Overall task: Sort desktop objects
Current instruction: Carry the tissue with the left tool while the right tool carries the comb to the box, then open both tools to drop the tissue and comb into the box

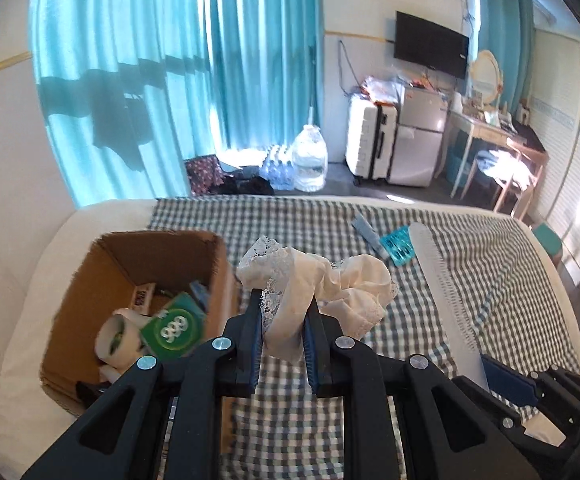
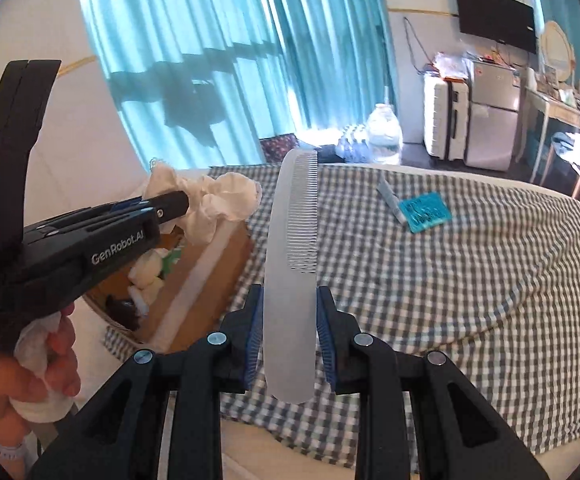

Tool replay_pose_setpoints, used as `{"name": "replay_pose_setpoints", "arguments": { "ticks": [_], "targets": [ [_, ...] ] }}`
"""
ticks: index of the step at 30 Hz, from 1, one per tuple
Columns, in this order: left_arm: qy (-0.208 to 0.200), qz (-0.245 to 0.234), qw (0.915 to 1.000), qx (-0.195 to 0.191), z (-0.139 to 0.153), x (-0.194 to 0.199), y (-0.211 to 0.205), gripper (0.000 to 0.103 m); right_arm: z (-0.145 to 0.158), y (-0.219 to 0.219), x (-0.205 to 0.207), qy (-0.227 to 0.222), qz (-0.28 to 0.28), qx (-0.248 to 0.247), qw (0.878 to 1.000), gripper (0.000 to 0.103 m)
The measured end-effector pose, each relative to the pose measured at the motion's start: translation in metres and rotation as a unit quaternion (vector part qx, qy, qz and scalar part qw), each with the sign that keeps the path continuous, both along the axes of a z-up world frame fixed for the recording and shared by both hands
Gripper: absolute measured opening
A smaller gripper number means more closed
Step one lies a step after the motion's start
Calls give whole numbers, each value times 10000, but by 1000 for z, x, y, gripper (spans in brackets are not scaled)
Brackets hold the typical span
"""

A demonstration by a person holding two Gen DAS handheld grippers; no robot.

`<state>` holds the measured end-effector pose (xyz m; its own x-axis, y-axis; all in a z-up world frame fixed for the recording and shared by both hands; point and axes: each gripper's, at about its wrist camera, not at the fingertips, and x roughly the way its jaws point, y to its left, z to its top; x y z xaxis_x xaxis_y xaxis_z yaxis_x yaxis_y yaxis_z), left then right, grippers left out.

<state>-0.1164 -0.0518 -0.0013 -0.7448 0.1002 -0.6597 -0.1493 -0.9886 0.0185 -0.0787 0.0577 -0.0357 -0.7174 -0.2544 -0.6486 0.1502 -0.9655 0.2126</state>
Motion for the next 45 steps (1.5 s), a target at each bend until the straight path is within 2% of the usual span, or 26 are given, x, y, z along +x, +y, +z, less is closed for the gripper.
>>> {"name": "replay_pose_setpoints", "arguments": {
  "ticks": [7,11,15,18,22,25,26,27,28,29,30,31,33,35,38,45],
  "targets": [
    [261,532,9982,4,27,-25,-76,18,25,-65,-21,152,619,-49,9980,25],
    [208,760,9969,68,22,-43,-127,18,21,-98,-43,84,942,-191,9953,25],
    [-26,1049,9945,-19,-4,-58,-166,18,4,-136,-69,-91,1183,-280,9925,25],
    [-349,1232,9918,25,-34,-71,-191,18,-15,-159,-90,-344,1288,-437,9901,25],
    [-763,1307,9885,-15,-72,-85,-207,18,-41,-185,-113,-604,1397,-381,9876,25],
    [-914,1344,9867,-74,-90,-93,-212,18,-51,-200,-135,-718,1393,-498,9864,26],
    [-936,1350,9864,-70,-93,-95,-213,20,-52,-202,-140,-744,1361,-537,9864,26],
    [-954,1362,9860,-67,-96,-97,-215,21,-51,-204,-145,-741,1322,-538,9870,31],
    [-984,1317,9864,-44,-98,-99,-216,30,-50,-206,-151,-738,1304,-554,9872,40],
    [-1006,1249,9871,-30,-99,-99,-215,52,-48,-205,-154,-712,1258,-599,9877,60],
    [-1031,1229,9870,-67,-100,-100,-215,66,-46,-203,-155,-630,1173,-673,9888,67],
    [-1028,1249,9867,-137,-101,-99,-214,86,-42,-201,-154,-526,1088,-730,9900,67],
    [-829,1227,9888,-162,-97,-92,-211,89,-35,-198,-152,-357,951,-589,9931,67],
    [-774,1209,9895,-149,-94,-89,-209,96,-28,-194,-146,-149,796,-191,9965,67],
    [-748,1230,9895,-138,-91,-79,-201,96,-17,-184,-136,87,619,76,9980,67],
    [-553,1130,9920,-48,-75,-47,-175,97,10,-146,-102,329,136,350,9988,67]
  ]
}}
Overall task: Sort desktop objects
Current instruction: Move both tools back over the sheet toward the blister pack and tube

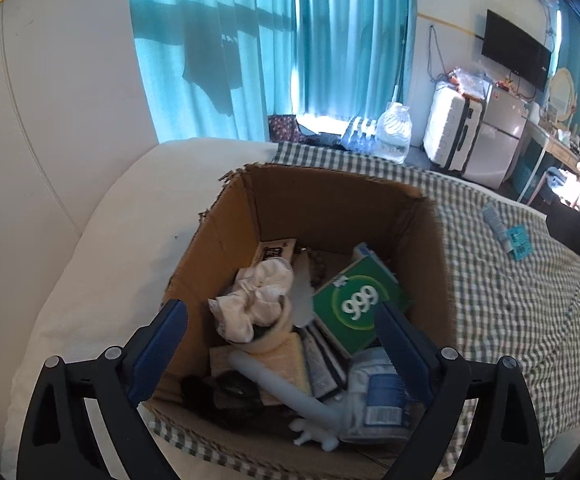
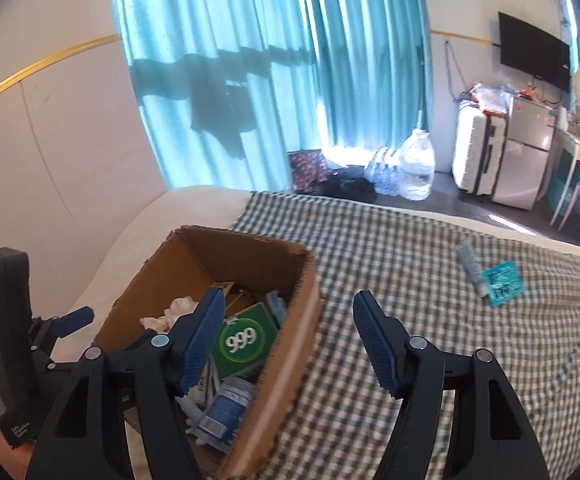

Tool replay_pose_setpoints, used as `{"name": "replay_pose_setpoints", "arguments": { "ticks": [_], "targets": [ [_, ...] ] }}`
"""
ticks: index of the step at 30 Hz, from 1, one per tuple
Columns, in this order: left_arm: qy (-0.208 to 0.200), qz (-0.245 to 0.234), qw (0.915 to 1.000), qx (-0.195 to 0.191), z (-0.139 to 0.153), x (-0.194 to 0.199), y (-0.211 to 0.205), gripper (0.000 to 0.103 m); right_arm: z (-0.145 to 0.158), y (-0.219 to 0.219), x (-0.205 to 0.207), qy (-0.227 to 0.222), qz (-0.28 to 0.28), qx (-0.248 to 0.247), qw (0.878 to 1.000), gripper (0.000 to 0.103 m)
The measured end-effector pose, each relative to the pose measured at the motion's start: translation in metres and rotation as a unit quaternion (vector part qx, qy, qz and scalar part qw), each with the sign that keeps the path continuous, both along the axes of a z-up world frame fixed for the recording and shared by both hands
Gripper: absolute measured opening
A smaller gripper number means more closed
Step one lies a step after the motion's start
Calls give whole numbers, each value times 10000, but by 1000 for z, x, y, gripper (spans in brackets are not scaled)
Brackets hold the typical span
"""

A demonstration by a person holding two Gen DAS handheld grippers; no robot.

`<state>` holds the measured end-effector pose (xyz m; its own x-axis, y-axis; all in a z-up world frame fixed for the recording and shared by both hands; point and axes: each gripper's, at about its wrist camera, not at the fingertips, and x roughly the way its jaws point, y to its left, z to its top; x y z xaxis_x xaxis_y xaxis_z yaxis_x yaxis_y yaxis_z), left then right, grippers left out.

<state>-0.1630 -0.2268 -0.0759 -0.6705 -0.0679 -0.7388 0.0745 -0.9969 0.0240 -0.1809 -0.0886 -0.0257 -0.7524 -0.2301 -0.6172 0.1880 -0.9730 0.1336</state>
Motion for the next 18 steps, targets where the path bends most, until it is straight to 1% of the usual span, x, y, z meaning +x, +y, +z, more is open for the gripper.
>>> {"name": "replay_pose_setpoints", "arguments": {
  "ticks": [1,3,5,10,14,15,17,18],
  "targets": [
    [30,-48,10000,13,5,5,6,97,4,6,6,63,-78,45,9999,68],
    [144,-115,9998,11,16,16,19,97,15,18,20,238,-278,195,9991,75],
    [259,-170,9995,-7,28,27,34,102,25,28,33,407,-403,267,9980,77],
    [470,-421,9980,4,50,47,78,103,42,59,64,597,-611,322,9958,79],
    [506,-565,9971,-79,55,59,116,103,49,90,86,694,-846,322,9935,82],
    [494,-572,9971,-109,56,61,126,103,49,100,91,697,-923,306,9928,85],
    [432,-636,9970,-101,55,63,144,103,49,118,100,700,-1046,288,9916,86],
    [395,-670,9969,-84,54,63,155,103,48,128,104,715,-1135,286,9906,88]
  ]
}}
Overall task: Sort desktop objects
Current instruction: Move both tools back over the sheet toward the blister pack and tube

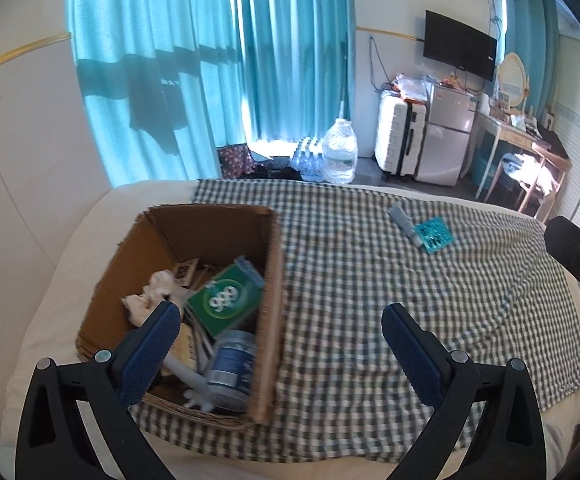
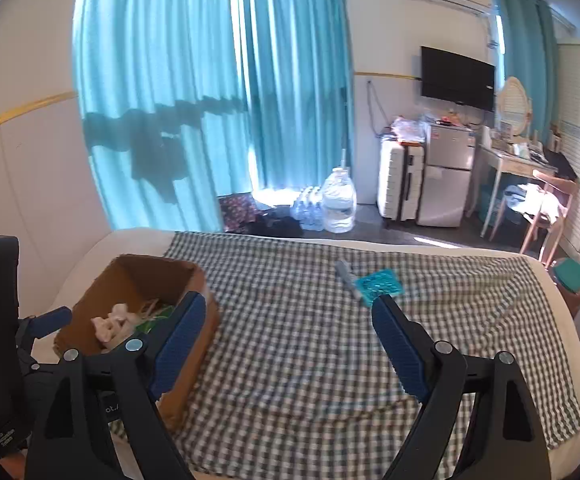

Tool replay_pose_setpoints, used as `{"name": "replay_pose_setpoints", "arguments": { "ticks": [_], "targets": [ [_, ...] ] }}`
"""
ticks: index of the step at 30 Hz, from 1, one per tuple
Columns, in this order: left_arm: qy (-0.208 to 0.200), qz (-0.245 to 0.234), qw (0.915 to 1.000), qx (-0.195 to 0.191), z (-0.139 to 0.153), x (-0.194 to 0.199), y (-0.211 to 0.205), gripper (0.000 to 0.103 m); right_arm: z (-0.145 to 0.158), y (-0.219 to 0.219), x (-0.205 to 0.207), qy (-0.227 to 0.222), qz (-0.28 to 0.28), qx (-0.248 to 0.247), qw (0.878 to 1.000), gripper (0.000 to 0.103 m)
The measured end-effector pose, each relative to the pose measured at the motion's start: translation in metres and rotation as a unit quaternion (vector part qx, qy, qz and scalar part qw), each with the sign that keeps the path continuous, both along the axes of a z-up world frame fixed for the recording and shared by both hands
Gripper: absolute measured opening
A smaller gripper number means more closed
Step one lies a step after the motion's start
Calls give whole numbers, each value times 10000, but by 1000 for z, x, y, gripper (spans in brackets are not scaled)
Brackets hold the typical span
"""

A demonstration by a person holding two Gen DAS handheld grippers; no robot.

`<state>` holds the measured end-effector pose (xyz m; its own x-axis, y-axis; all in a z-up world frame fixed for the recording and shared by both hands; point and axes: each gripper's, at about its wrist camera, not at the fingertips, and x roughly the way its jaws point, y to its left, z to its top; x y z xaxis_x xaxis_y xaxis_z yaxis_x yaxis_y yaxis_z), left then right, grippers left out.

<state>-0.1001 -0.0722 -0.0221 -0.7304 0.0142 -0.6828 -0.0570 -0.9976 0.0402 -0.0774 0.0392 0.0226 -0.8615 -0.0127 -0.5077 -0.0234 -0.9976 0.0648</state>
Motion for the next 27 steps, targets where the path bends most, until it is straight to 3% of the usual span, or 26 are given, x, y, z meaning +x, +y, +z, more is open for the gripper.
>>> {"name": "replay_pose_setpoints", "arguments": {
  "ticks": [5,14,18,22,25,27],
  "targets": [
    [-184,-143,9997,15,-10,-4,39,103,-11,59,14,62,-595,-153,9981,92],
    [-532,-325,9979,-151,-52,-32,104,103,-61,151,15,-327,-1314,-775,9878,94],
    [-874,-324,9956,-23,-77,-62,130,103,-83,174,2,-565,-1411,-807,9851,94],
    [-910,-383,9951,-21,-102,-95,157,103,-112,195,-10,-572,-1630,-720,9823,94],
    [-916,-311,9951,-218,-119,-128,175,103,-142,215,-31,-736,-1742,-870,9781,94],
    [-955,-256,9950,-121,-129,-152,182,103,-156,227,-50,-866,-1767,-975,9756,94]
  ]
}}
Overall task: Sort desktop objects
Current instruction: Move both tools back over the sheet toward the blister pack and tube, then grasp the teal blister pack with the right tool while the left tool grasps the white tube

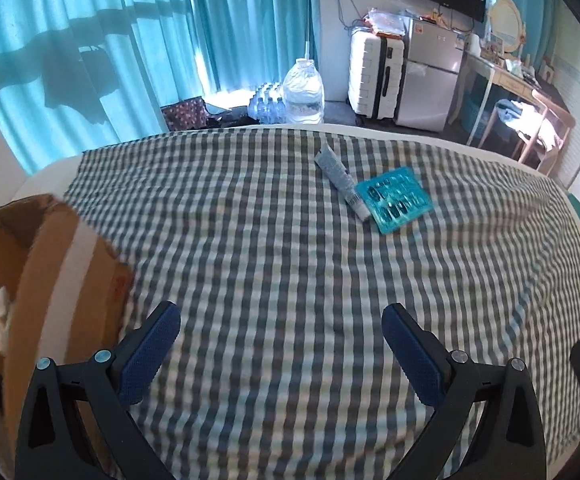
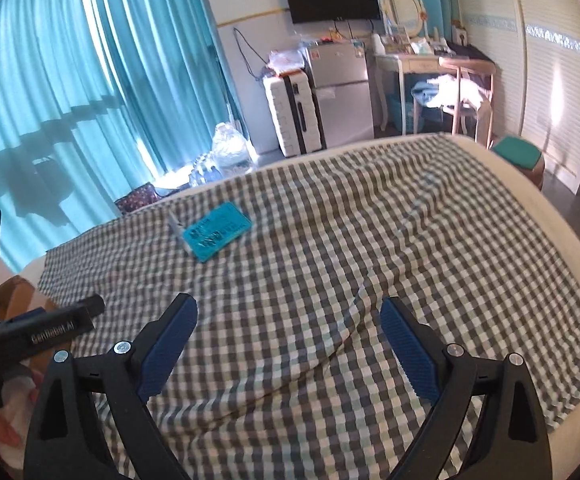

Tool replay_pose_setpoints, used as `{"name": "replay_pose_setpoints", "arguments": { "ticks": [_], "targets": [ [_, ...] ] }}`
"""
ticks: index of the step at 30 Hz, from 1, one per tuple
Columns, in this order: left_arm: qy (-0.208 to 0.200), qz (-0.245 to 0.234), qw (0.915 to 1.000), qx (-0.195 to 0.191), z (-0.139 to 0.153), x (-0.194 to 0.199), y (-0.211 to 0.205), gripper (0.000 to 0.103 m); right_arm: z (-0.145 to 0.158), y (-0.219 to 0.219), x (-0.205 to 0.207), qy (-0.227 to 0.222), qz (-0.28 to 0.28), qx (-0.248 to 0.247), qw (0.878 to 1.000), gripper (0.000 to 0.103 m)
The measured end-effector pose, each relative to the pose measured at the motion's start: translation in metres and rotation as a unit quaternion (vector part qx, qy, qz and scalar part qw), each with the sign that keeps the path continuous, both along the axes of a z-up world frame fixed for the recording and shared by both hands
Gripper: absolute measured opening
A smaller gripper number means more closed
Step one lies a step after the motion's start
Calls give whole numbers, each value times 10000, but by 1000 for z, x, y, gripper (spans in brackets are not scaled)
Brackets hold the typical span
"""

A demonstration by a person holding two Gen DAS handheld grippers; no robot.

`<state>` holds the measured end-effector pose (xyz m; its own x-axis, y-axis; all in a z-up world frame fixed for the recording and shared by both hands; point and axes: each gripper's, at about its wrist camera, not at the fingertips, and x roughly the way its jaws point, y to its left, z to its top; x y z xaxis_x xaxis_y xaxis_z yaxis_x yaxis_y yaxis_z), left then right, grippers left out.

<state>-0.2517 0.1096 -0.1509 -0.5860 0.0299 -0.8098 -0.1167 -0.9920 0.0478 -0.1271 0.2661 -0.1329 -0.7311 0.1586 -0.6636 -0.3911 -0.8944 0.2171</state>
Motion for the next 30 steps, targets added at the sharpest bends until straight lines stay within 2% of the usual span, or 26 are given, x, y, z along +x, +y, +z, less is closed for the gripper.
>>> {"name": "replay_pose_setpoints", "arguments": {
  "ticks": [4,7,13,17,19,24,26,29,30],
  "targets": [
    [-43,229,9996,179,-18,-47,9,103,-20,16,-54,-145,163,-184,9996,94],
    [-6,338,9993,178,-30,-72,15,103,-28,15,-107,-138,449,-94,9989,94],
    [246,636,9973,-254,-52,-96,6,103,-54,-13,-189,-492,662,-377,9959,93],
    [103,932,9955,-117,-66,-102,-17,103,-75,-19,-227,-827,93,-876,9927,93],
    [100,1036,9945,-118,-70,-101,-27,103,-87,-19,-240,-870,-227,-1399,9861,93],
    [85,1072,9939,-238,-77,-102,-41,103,-108,-8,-257,-997,-1176,-1992,9677,97],
    [88,1045,9943,-193,-76,-103,-41,103,-109,-7,-263,-1148,-1028,-1731,9728,95],
    [78,880,9960,-120,-72,-107,-38,103,-106,-14,-258,-1335,-612,-1063,9834,75],
    [85,817,9966,-91,-71,-107,-34,103,-106,-11,-249,-1282,-392,-1041,9855,72]
  ]
}}
